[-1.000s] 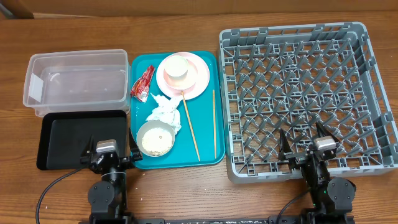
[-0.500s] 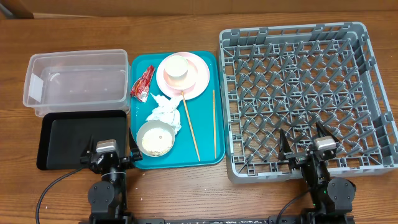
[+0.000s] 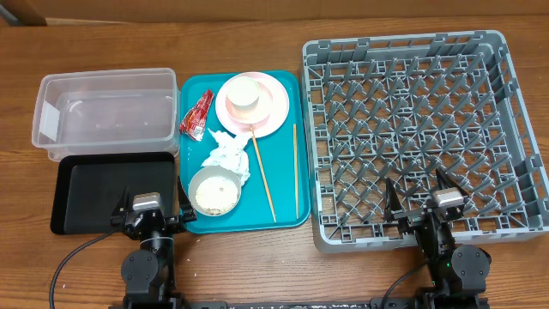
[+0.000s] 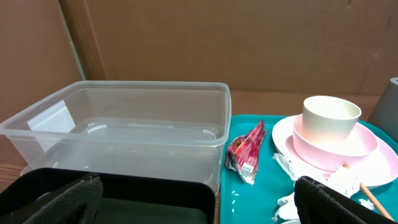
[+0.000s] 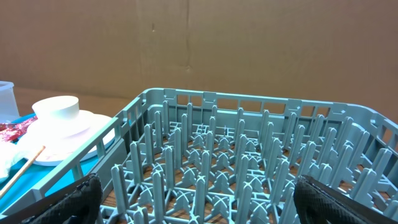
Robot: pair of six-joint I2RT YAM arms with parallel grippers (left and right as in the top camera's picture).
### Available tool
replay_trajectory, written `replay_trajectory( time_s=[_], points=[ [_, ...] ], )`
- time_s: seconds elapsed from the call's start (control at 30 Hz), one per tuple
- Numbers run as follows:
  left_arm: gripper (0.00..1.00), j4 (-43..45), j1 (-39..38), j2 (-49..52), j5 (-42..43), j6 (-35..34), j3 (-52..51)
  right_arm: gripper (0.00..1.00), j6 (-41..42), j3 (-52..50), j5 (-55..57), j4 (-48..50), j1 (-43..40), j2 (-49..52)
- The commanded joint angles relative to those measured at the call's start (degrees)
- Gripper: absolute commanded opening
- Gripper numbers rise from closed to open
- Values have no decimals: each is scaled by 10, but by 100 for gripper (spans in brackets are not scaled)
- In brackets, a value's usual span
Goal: Sort waste into correct bins and load items into the dishwasher
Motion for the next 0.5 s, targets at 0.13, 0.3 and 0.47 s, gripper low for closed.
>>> replay_trajectory(
  time_s=[0.13, 0.3, 0.47],
  points=[
    [100, 2, 0, -7, 2, -4, -2, 100, 2, -6, -1, 4, 0, -2],
    [100, 3, 0, -7, 2, -4, -2, 100, 2, -6, -1, 4, 0, -2],
    [100, 21, 0, -7, 95, -5, -2, 100, 2, -6, -1, 4, 0, -2]
  ],
)
